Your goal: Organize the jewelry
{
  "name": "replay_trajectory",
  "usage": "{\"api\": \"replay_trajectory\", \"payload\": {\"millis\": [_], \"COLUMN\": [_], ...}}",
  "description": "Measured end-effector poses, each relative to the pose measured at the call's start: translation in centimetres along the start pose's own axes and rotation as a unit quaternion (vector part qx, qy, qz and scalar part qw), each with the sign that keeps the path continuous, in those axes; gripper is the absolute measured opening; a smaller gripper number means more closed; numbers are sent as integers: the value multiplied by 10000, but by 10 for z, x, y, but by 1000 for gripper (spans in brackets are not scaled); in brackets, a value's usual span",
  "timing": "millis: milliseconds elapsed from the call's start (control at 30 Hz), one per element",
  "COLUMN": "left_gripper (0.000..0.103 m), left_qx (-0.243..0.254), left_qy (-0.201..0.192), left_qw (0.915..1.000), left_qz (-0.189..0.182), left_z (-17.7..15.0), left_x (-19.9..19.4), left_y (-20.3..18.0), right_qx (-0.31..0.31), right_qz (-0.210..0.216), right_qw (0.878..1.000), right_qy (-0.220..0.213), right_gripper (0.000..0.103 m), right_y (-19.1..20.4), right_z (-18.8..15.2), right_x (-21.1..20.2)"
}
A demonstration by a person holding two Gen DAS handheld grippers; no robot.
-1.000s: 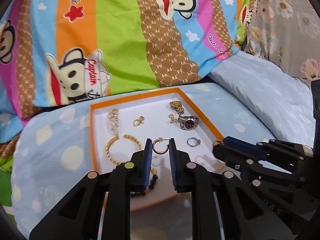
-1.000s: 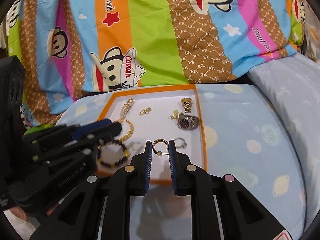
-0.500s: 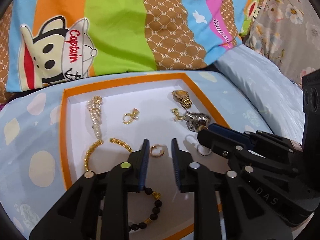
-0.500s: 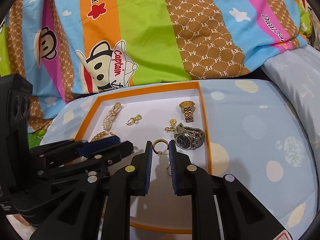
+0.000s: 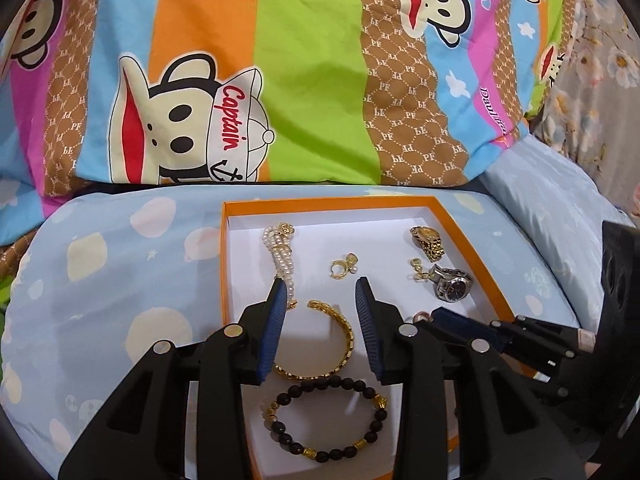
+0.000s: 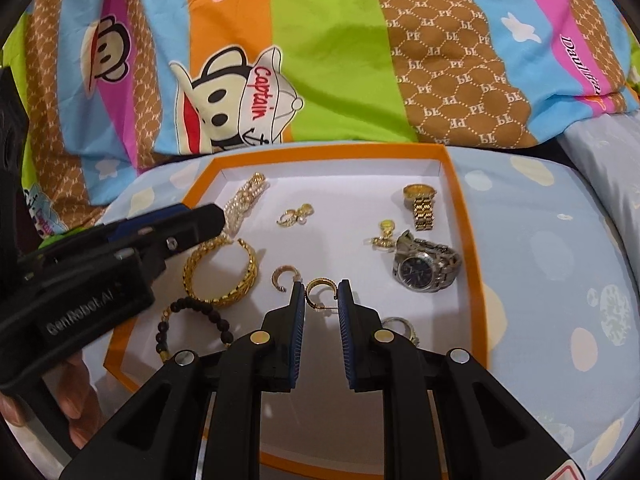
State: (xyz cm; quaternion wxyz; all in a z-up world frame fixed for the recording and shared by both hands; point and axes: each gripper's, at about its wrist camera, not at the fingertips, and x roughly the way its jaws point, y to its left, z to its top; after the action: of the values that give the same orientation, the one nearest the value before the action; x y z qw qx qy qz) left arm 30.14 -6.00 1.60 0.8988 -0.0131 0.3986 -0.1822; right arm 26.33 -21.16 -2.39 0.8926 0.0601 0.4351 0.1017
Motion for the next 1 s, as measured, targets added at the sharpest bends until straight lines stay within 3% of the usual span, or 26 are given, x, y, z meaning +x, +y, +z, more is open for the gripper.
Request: {"api": "replay_trajectory", "payload": {"millis": [200, 500, 667, 1000], "left_gripper": [34, 34, 34, 34], "left_qx": [55, 100, 196, 448], "left_qy": [-28, -170, -260, -491], "left_qw": [10000, 9997, 9992, 9948], "left_qz": [-17, 146, 223, 773], "left_z": [-2, -8, -26, -72], "left_x": [0, -15, -34, -62], "left_y": [-3, -4, -14, -33], "right_qx": [-10, 230, 175, 88], "right_qz": [-36, -412, -706, -1028], "right_qw": [10000, 9958, 9937, 9903], "right_qy": [-50, -784, -847, -930], "right_gripper": [18, 24, 25, 27], "right_y": [-1, -14, -3, 14], "right_z": [-3, 1, -18, -65], "right_x": [-1, -56, -74, -91]}}
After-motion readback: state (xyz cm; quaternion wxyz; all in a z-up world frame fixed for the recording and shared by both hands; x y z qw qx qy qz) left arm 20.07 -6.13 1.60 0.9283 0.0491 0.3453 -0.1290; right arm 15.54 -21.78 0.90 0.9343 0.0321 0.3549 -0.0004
